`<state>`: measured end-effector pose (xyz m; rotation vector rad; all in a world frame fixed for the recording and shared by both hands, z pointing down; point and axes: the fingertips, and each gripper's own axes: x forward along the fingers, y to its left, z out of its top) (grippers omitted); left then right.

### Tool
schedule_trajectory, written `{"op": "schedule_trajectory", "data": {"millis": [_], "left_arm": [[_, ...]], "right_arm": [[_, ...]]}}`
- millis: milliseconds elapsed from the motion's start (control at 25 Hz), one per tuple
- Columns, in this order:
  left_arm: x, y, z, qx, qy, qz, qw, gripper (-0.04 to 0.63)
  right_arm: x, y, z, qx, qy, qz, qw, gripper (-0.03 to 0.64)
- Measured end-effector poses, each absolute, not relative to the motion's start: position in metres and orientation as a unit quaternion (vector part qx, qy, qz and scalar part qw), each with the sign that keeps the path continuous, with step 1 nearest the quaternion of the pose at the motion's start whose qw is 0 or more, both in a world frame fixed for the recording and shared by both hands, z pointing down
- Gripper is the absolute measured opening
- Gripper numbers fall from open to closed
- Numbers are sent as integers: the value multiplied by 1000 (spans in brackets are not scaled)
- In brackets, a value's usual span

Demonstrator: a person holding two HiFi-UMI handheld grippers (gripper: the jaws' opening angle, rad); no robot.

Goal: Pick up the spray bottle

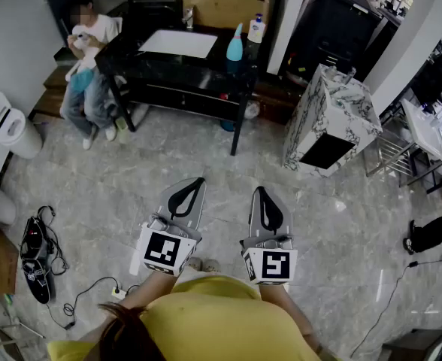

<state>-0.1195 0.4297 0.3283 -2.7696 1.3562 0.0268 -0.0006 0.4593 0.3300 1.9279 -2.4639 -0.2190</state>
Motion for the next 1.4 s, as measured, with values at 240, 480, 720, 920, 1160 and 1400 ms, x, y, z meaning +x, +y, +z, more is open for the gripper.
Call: {"op": "schedule_trajectory", "data": {"millis": [240,480,720,920,1160,1400], "left_arm": [[-104,441,332,-895,445,6,20,5],[-98,431,336,-894,449,2,16,6],[-100,392,348,-894,449,5,7,22],[-92,337,360,-901,434,5,-4,42],[-86,246,360,-908,419,2,-9,72],[-78,160,354,-919,395,7,-9,95]], "right_arm": [[11,465,336,593,-804,-46,-10,-2],[15,454,341,588,-807,-48,-9,-2],[16,419,353,586,-809,-40,-6,0],[19,364,362,590,-806,-39,2,0],[22,273,362,601,-799,-37,6,0],[28,183,360,616,-787,-41,10,-2]]}}
